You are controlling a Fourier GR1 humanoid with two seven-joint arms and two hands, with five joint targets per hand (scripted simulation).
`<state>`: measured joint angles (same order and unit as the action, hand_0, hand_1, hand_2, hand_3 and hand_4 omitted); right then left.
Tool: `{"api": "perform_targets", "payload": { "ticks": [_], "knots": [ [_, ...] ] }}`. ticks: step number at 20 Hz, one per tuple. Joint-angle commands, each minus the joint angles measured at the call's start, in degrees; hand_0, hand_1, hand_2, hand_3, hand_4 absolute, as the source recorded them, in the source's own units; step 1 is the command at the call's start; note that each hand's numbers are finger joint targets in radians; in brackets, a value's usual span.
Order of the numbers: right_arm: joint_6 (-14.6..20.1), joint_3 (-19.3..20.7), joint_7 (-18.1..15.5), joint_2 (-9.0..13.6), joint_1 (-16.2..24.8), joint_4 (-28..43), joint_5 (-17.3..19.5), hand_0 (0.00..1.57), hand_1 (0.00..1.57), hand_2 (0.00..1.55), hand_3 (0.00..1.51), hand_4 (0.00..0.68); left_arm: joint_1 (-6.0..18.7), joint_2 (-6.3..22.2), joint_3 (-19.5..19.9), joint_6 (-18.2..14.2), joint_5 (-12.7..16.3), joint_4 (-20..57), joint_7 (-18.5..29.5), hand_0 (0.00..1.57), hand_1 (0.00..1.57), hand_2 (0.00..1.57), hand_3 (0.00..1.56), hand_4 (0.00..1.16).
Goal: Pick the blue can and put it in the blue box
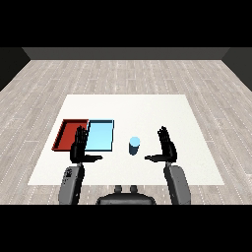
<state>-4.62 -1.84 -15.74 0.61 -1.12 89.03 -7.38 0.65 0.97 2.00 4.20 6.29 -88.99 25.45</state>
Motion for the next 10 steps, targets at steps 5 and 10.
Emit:
{"api": "perform_targets", "payload": {
  "ticks": [5,10],
  "knots": [
    [3.3,-2.5,-1.6,-0.6,-5.2,-9.3,-2.4,0.00,0.00,0.00,0.00,0.000,2.2,0.7,1.0,0.8,1.5,2.6,-0.7,0.00,0.00,0.00,0.00,0.00],
    [4.1,-1.4,-1.4,-0.6,-8.4,-14.7,-4.1,0.00,0.00,0.00,0.00,0.000,3.6,1.1,2.2,0.2,3.1,0.6,-3.2,0.00,0.00,0.00,0.00,0.00]
  ]
}}
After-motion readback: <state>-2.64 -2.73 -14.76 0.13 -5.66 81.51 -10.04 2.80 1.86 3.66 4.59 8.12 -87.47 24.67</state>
